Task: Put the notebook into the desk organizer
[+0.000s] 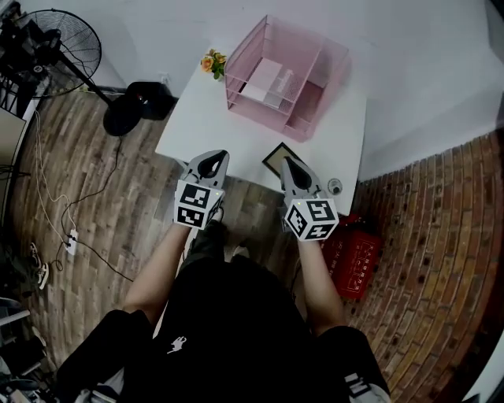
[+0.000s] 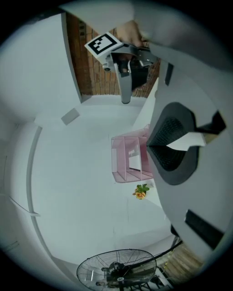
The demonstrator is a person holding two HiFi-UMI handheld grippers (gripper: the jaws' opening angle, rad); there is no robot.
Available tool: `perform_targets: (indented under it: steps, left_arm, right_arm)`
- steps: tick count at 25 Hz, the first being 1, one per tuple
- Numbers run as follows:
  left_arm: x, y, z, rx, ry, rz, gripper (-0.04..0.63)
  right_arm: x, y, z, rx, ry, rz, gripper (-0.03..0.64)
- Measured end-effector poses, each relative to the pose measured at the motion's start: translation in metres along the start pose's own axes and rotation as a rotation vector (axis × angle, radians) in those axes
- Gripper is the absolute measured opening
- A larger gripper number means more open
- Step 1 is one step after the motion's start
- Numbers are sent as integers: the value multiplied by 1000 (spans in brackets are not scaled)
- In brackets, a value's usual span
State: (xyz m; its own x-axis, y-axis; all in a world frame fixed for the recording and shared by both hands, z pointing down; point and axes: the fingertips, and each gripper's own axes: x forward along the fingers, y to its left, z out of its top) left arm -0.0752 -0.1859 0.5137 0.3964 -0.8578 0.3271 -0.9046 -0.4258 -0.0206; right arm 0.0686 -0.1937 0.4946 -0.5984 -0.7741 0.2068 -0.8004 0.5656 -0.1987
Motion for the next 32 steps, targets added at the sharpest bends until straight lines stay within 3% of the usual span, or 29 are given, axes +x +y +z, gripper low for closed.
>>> perform_targets:
  steps: [11,32]
  left_arm:
    - [-66,-39,22,-21,-104,63,3]
    - [-122,-42,58,39,-218,132,3]
  right_arm:
    - [-72,20,20,-82,-68,40,2]
    - [-131,24,51,-40,-178,-8,2]
